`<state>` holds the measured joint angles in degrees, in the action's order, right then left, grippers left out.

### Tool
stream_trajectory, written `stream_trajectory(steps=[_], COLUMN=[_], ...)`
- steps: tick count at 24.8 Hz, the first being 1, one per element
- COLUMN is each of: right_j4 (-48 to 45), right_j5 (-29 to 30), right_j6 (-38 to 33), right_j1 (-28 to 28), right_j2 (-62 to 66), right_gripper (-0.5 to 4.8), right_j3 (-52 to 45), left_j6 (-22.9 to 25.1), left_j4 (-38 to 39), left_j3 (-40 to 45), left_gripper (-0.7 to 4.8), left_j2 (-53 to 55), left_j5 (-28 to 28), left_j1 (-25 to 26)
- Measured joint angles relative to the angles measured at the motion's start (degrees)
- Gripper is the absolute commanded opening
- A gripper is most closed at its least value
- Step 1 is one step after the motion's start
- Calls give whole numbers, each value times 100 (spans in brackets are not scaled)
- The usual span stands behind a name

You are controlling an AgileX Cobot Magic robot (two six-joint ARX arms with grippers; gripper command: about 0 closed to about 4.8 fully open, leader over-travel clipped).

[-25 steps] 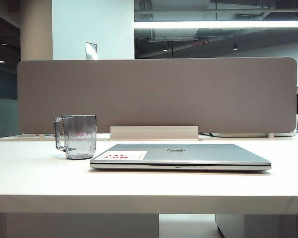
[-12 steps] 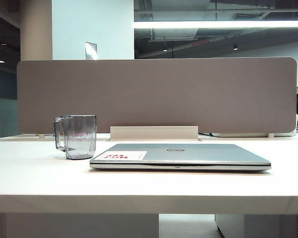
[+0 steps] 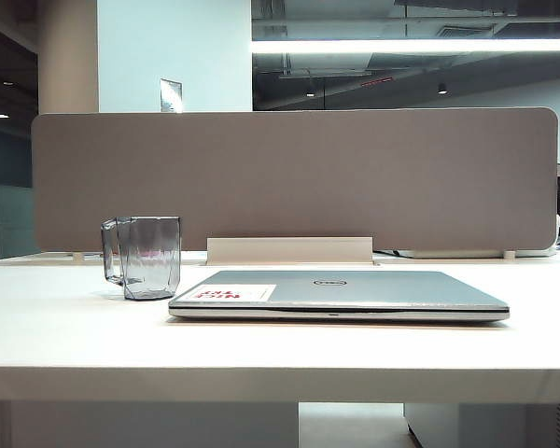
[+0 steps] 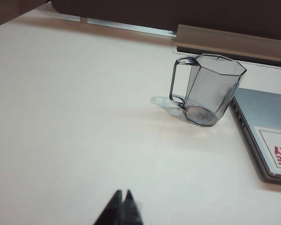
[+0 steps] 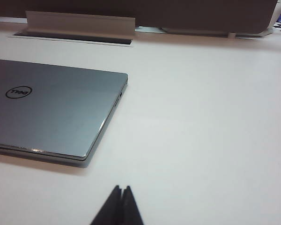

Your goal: Pick up the water cup and place it on the left side of the laptop.

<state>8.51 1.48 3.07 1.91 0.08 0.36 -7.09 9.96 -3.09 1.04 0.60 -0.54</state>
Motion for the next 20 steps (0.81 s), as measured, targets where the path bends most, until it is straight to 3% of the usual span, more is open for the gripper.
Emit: stream_trajectory(steps=[6, 20], right_j4=[0, 0], right_j5=[2, 0], right_j6=[0, 0], right_j1=[0, 0], right_j2=[0, 0], right_gripper=[-6, -6], right_j3=[0, 0], left_j6=[0, -20], left_j4=[-426, -420], left_j3=[256, 282], left_gripper=[-6, -5], left_j2=[-92, -90], left_j5=[199, 262], left_j1=[199, 192])
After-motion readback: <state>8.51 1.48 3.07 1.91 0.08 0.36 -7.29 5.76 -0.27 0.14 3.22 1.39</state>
